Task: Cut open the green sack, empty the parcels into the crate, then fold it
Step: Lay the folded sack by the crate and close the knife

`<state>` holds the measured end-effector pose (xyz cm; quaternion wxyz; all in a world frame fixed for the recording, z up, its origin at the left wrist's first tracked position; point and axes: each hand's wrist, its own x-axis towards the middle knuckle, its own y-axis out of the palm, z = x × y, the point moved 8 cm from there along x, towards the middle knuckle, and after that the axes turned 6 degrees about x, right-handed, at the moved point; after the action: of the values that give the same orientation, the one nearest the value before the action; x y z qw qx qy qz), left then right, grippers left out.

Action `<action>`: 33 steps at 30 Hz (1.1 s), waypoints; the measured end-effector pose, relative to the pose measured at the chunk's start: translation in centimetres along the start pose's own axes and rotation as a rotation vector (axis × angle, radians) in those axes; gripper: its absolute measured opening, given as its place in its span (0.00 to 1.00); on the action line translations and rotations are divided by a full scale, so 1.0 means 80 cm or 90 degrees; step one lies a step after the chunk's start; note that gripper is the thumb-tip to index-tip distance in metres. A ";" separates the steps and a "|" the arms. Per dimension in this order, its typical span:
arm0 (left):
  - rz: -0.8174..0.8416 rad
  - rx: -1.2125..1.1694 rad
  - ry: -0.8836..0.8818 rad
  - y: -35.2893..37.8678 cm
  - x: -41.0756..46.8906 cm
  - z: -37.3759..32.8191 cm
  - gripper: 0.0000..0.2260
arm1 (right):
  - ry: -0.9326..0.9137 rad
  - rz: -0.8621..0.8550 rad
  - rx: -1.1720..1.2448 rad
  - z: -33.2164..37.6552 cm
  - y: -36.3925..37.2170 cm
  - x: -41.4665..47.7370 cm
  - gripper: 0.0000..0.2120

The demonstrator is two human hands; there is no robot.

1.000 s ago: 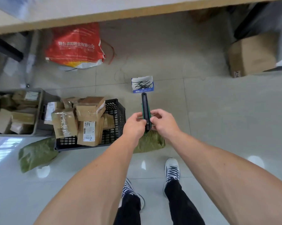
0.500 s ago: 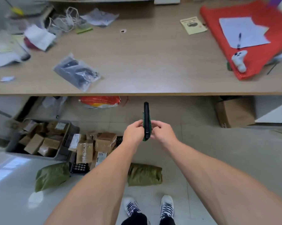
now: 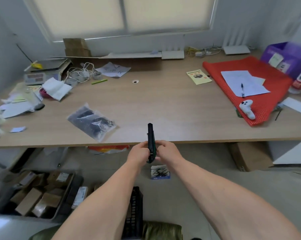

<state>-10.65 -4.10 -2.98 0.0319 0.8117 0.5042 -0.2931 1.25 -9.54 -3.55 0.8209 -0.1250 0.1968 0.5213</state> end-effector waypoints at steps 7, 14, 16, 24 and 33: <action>0.010 0.011 0.006 -0.001 0.069 -0.038 0.21 | 0.035 0.014 0.091 0.053 -0.002 0.043 0.18; -0.002 0.066 -0.037 0.027 0.165 -0.077 0.21 | 0.094 0.045 0.071 0.067 -0.026 0.166 0.17; -0.015 0.084 -0.051 0.036 0.192 -0.086 0.24 | 0.122 0.052 0.076 0.068 -0.036 0.198 0.16; -0.031 0.156 -0.173 0.056 0.345 -0.055 0.26 | 0.190 0.087 0.052 0.045 -0.047 0.336 0.17; -0.057 0.171 -0.202 0.053 0.397 -0.016 0.21 | 0.248 0.073 -0.031 0.018 -0.037 0.384 0.24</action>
<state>3.64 19.65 -19.08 -0.0105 0.7292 0.4848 -0.4829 15.84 14.58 -16.16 0.7329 -0.2320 0.3462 0.5378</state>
